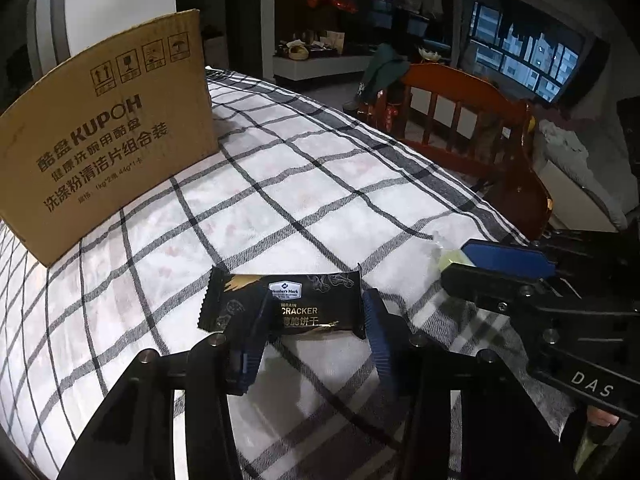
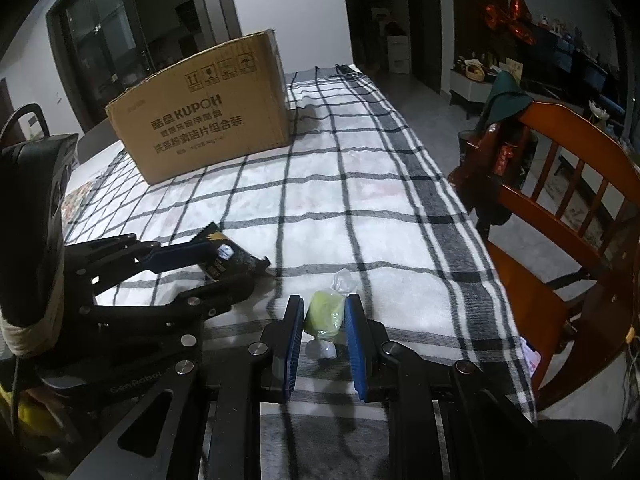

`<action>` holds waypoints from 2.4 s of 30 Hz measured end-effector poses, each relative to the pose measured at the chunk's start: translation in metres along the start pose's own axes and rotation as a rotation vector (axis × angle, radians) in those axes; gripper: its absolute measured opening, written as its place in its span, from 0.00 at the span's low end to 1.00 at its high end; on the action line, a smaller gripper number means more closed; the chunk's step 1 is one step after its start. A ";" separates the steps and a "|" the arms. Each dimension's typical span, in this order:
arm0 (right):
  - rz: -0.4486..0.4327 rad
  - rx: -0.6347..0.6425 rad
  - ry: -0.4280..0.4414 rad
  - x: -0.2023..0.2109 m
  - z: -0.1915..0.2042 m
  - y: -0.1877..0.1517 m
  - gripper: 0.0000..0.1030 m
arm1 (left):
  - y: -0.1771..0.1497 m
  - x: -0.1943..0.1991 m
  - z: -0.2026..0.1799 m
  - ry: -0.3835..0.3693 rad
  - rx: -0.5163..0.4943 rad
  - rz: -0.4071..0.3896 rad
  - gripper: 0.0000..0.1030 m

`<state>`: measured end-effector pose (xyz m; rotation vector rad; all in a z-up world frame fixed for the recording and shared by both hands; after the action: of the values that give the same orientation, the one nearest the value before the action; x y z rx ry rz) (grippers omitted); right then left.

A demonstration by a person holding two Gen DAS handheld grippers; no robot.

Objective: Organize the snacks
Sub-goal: 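Grasp the black cheese cracker packet with the left tool and lift it, then carry the cracker packet and green candy into the box and open both tools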

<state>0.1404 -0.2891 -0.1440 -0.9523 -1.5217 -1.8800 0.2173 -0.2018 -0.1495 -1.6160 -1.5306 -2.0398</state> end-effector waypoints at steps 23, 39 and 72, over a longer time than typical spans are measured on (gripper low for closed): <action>0.002 0.081 0.094 -0.001 0.028 0.015 0.22 | -0.006 0.019 0.033 0.148 0.291 0.002 0.50; -0.018 0.009 0.131 -0.016 0.014 0.028 0.22 | -0.011 -0.008 0.047 0.336 0.398 0.047 0.42; -0.095 0.107 0.174 0.022 0.071 0.091 0.22 | 0.039 0.099 0.078 0.274 0.310 -0.214 0.35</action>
<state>0.2108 -0.2396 -0.0643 -0.6617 -1.5682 -1.8722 0.2518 -0.1170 -0.0546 -1.0561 -1.8629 -1.9004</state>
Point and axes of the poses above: each gripper's, at about its wrist camera, not at the fingertips, and x roughly against the way its jaws point, z to its left, y to its top, the point moved 10 cm from there along -x, roughly the way its jaws point, and after that the axes turned 2 degrees about -y, right-handed, at the moved point
